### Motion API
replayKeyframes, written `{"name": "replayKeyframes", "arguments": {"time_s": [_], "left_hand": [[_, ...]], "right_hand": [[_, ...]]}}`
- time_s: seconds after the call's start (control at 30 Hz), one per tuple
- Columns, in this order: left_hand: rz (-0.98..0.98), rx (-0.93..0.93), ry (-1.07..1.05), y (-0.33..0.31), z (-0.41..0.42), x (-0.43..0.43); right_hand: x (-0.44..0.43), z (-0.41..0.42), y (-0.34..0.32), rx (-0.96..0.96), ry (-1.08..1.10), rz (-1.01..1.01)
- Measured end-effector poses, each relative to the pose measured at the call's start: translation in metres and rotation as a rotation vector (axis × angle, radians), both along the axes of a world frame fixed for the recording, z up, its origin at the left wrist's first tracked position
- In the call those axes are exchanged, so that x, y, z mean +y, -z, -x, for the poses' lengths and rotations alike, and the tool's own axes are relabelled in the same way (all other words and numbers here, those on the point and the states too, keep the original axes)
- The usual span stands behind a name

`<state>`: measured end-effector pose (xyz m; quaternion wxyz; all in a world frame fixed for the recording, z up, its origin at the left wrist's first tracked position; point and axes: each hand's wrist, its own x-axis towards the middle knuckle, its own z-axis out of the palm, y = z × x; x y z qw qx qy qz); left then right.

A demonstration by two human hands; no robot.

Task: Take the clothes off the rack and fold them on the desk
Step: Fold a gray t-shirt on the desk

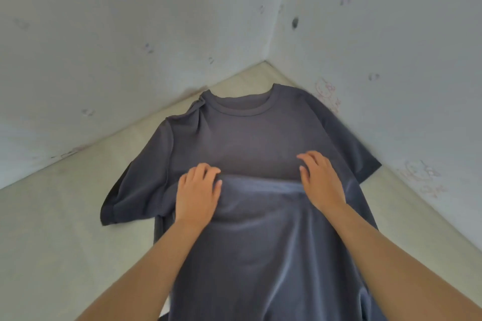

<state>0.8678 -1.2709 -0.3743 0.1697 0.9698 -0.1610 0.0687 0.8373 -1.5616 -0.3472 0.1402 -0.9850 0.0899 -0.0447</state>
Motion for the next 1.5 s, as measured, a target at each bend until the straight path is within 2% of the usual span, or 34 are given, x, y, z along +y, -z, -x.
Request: {"name": "replayKeyframes", "arguments": {"time_s": [0.07,0.17,0.27,0.43,0.5,0.57,0.67,0.73,0.8,0.9,1.0,1.07,1.13,1.2,1.27,1.33,1.4,1.5], "left_hand": [[-0.032,0.126,-0.052,0.003,-0.023,0.01],[-0.183,0.449,-0.069,0.014,-0.051,0.015],[-0.264,0.537,-0.079,0.022,-0.079,0.009],[-0.26,0.629,-0.17,0.018,-0.124,0.023],[-0.233,0.595,-0.245,0.017,-0.131,0.04],[-0.166,0.453,-0.34,0.017,-0.128,0.058],[-0.026,0.264,-0.533,0.013,-0.108,0.08],[0.069,0.266,-0.663,0.01,-0.094,0.092],[0.152,0.304,-0.703,0.01,-0.081,0.106],[0.329,0.391,-0.705,0.008,-0.065,0.126],[0.305,0.544,-0.661,0.0,-0.06,0.143],[0.382,0.574,-0.642,-0.007,-0.058,0.16],[0.62,0.62,-0.642,-0.015,-0.057,0.177],[0.958,0.803,-0.581,-0.025,-0.056,0.187],[1.282,0.995,-0.564,-0.033,-0.055,0.189],[1.522,1.087,-0.611,-0.033,-0.06,0.189],[1.499,1.157,-0.592,-0.031,-0.065,0.19],[1.274,1.235,-0.422,-0.032,-0.07,0.197]], "right_hand": [[-0.001,-0.031,0.0,0.048,-0.111,-0.029],[-0.003,-0.065,0.011,0.366,-0.248,0.021],[-0.009,-0.079,0.028,0.625,-0.193,0.105],[-0.011,-0.107,0.023,0.703,-0.02,0.033],[-0.003,-0.12,0.017,0.657,0.011,0.047],[0.011,-0.132,0.012,0.489,-0.057,0.088],[0.044,-0.157,0.01,0.291,-0.313,-0.029],[0.077,-0.176,0.009,0.223,-0.45,-0.096],[0.117,-0.192,0.007,0.169,-0.555,-0.138],[0.171,-0.213,0.009,0.191,-0.711,-0.174],[0.207,-0.234,0.014,0.272,-0.795,-0.159],[0.226,-0.248,0.018,0.314,-0.792,-0.101],[0.234,-0.257,0.02,0.339,-0.734,-0.014],[0.233,-0.263,0.02,0.362,-0.683,0.031],[0.232,-0.264,0.019,0.363,-0.698,0.026],[0.227,-0.261,0.018,0.347,-0.73,-0.039],[0.222,-0.258,0.015,0.338,-0.74,-0.129],[0.213,-0.256,0.006,0.318,-0.671,-0.212]]}}
